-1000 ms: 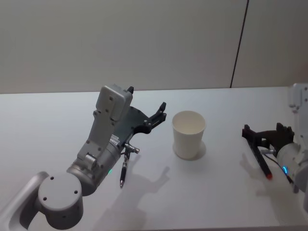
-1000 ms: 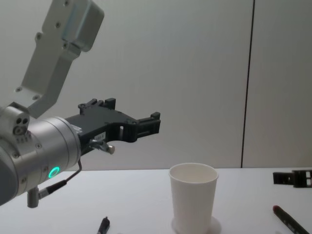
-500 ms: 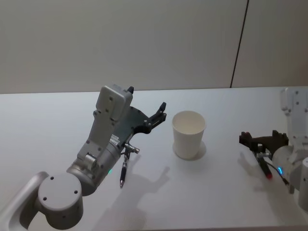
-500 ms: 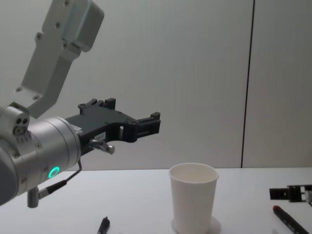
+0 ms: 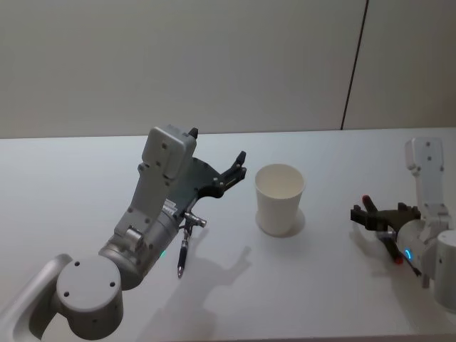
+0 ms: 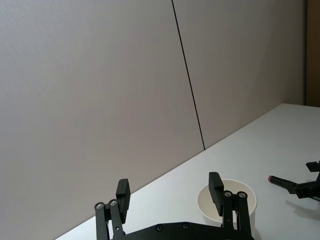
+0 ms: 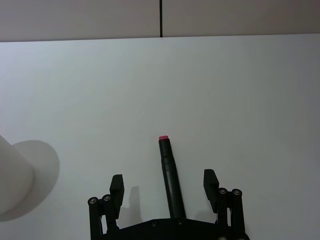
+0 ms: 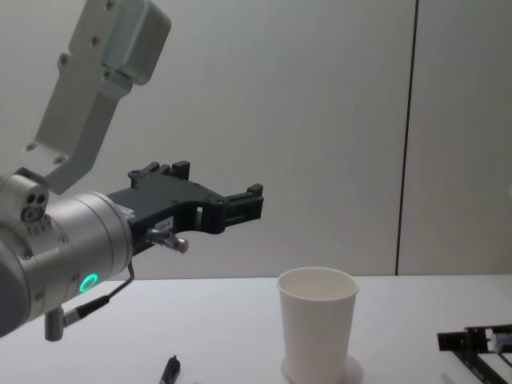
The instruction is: Place the pen into the pen holder.
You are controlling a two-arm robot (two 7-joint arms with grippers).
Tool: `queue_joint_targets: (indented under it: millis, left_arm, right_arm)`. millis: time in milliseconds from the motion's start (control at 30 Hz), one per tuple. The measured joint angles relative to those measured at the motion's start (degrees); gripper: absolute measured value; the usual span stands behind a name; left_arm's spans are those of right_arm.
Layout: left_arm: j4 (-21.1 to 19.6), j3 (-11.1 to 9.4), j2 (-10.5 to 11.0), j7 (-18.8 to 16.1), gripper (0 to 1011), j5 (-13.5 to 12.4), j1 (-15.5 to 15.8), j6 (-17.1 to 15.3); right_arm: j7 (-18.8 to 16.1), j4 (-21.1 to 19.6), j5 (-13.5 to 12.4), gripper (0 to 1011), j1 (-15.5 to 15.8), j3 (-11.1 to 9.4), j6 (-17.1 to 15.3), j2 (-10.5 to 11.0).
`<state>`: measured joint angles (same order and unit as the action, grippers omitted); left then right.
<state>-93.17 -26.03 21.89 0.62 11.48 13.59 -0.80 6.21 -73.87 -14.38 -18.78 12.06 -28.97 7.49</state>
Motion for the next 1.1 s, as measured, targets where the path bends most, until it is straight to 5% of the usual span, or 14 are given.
queue_joint_targets:
  millis: [667, 1100]
  left_arm:
    - [0.00, 0.00, 0.01, 0.00, 1000, 0.00, 0.00, 0.00]
    - [0.00, 0.00, 0.00, 0.00, 1000, 0.00, 0.00, 0.00]
  right_arm:
    - [-1.32, 7.60, 0.51, 1000, -3.35, -0.17, 0.83, -1.35]
    - [-2.22, 11.05, 0.77, 664, -4.86, -0.30, 1.23, -1.92]
